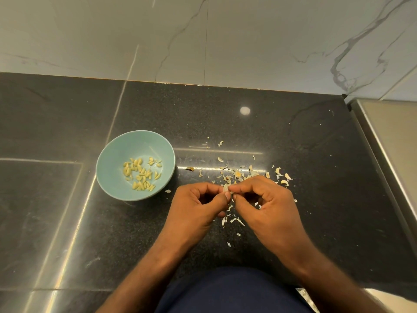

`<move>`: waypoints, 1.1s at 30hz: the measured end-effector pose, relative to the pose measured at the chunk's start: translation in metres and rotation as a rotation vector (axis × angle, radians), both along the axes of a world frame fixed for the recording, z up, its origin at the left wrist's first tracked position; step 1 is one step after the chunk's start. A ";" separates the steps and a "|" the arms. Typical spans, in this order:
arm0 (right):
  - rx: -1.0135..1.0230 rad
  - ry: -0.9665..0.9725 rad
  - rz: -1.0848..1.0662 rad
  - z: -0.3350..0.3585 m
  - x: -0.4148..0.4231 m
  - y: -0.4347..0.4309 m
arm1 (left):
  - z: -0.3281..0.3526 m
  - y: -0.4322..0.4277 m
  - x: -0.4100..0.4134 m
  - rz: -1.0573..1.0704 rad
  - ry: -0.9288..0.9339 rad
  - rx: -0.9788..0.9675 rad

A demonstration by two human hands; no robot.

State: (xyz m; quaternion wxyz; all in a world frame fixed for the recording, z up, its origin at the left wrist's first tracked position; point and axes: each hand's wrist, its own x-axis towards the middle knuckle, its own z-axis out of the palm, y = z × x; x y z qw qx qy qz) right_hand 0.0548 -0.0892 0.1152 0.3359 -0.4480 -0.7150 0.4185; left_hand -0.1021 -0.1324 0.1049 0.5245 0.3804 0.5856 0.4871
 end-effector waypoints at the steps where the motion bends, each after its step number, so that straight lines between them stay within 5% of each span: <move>1: 0.024 -0.004 0.009 0.000 0.000 0.000 | 0.000 0.000 0.000 0.004 0.008 0.000; 9: 0.093 -0.035 0.003 -0.003 -0.001 -0.001 | -0.001 0.001 -0.001 -0.004 0.072 0.000; 23: -0.073 0.039 -0.022 0.001 -0.005 -0.004 | -0.003 0.001 -0.004 0.031 0.043 -0.015; 33: 0.062 -0.046 0.015 -0.003 -0.003 -0.003 | -0.003 0.000 -0.004 0.009 0.130 0.014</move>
